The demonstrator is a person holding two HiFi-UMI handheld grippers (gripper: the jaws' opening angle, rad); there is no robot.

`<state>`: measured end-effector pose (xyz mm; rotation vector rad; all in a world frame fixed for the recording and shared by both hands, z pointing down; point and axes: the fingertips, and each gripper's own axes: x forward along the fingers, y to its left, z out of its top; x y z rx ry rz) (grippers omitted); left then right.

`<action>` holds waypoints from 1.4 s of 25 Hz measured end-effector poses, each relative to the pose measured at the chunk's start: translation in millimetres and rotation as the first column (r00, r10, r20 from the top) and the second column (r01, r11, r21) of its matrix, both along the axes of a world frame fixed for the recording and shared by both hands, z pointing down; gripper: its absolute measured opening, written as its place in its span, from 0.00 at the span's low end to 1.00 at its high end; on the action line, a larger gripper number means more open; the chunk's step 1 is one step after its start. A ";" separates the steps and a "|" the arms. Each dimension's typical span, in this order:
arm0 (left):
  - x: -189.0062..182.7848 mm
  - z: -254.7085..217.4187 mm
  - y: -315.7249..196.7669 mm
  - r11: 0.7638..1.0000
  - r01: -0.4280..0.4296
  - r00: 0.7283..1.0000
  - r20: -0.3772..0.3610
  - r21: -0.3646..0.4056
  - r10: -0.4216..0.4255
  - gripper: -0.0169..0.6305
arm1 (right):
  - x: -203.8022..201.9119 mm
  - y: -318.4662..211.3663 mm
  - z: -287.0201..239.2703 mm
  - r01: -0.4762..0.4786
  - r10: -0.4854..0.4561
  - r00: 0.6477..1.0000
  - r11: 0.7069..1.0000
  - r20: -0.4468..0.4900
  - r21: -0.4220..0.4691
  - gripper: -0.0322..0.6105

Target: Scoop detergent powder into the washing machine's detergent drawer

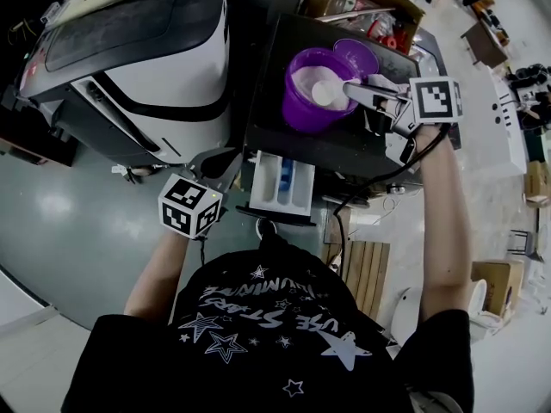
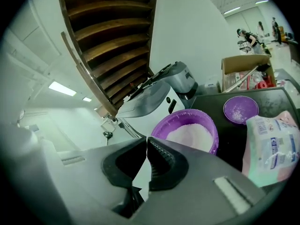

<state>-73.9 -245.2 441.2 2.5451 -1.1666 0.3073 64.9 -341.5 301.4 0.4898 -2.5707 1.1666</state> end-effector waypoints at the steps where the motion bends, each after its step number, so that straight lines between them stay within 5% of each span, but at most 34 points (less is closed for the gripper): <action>1: 0.1 0.2 2.8 1.000 -0.004 1.000 -0.001 0.000 0.004 0.04 | 1.9 2.9 -1.2 -0.015 0.015 1.000 1.000 -0.008 0.010 0.11; 14: -3.0 21.6 53.0 0.997 -0.063 0.998 0.015 -0.039 0.063 0.04 | -8.5 74.8 30.4 -0.104 0.104 0.994 0.995 0.032 0.006 0.11; 17: -5.0 28.8 64.1 0.996 -0.067 0.997 0.023 -0.057 0.068 0.04 | -0.2 84.9 56.7 -0.160 0.159 0.986 0.987 -0.045 -0.003 0.11; 20: -5.6 31.7 70.7 0.995 -0.072 0.997 0.030 -0.062 0.074 0.04 | 4.8 89.1 76.0 -0.176 0.181 0.975 0.983 -0.130 0.051 0.11; 35: -17.2 49.6 94.9 0.992 -0.058 0.997 0.049 -0.111 0.063 0.04 | -28.6 106.0 139.0 -0.200 0.228 0.962 0.963 -0.148 0.183 0.11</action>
